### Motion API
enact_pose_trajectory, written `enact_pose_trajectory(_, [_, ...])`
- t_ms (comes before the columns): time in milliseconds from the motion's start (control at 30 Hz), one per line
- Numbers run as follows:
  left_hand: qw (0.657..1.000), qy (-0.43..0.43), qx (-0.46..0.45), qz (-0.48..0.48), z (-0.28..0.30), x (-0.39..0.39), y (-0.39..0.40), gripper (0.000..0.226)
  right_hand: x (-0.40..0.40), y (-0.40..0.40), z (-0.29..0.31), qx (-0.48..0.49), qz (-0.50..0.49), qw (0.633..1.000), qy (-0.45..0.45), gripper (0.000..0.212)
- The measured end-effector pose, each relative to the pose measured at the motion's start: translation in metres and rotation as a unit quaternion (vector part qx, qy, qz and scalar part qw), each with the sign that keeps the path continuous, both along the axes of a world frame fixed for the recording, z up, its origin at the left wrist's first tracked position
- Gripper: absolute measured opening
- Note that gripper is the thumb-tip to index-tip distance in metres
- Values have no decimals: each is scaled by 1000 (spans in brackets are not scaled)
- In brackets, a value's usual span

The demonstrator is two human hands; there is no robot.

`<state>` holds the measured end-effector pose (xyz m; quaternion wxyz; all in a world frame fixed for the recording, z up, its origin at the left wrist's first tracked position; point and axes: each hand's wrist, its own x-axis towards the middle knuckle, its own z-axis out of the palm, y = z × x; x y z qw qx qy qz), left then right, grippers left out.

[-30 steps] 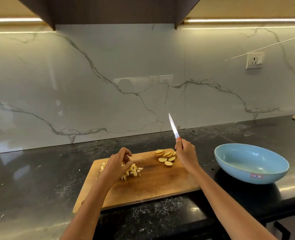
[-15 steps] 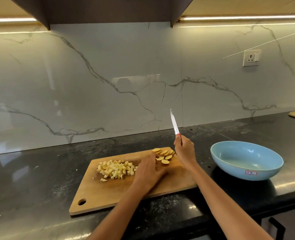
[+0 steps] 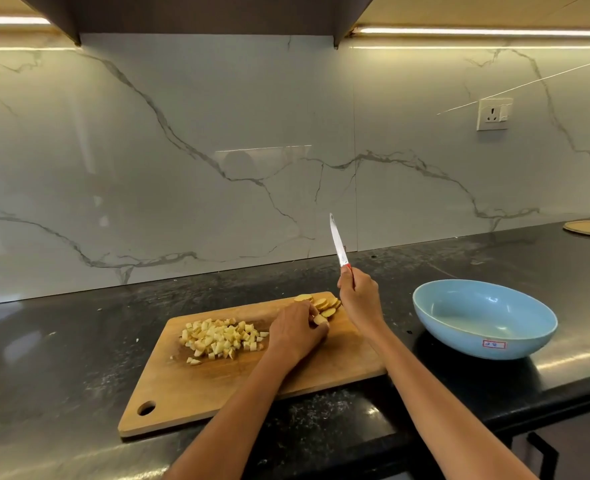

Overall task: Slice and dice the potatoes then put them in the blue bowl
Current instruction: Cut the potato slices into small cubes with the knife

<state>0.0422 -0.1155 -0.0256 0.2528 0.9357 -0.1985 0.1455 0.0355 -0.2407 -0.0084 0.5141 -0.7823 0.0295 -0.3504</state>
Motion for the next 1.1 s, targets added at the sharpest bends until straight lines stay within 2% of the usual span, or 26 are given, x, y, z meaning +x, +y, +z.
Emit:
enact_pose_trajectory(200, [999, 24, -21, -38, 4, -7, 22, 28, -6, 1, 4, -4, 6, 999, 31, 35])
enact_pose_trajectory(367, [997, 41, -39, -45, 3, -16, 58, 26, -21, 9, 4, -28, 73, 985, 155, 30])
enact_pose_trajectory(567, [997, 45, -53, -26, 6, -23, 59, 25, -55, 22, -4, -98, 62, 978, 173, 32])
enact_pose_trajectory(633, [997, 45, -56, -14, 6, -23, 58, 24, -66, 24, -1, -151, 60, 966, 200, 33])
enact_pose_trajectory(733, [997, 38, -65, -2, 6, -25, 57, 25, -84, 32, 5, -267, 45, 923, 272, 30])
enact_pose_trajectory(833, [997, 23, -72, 6, 5, -28, 56, 25, -104, 44, 9, -337, 11, 889, 311, 29])
enact_pose_trajectory(1100, [996, 22, -83, 30, 5, -32, 54, 19, -122, 62, 16, -372, -10, 864, 339, 26])
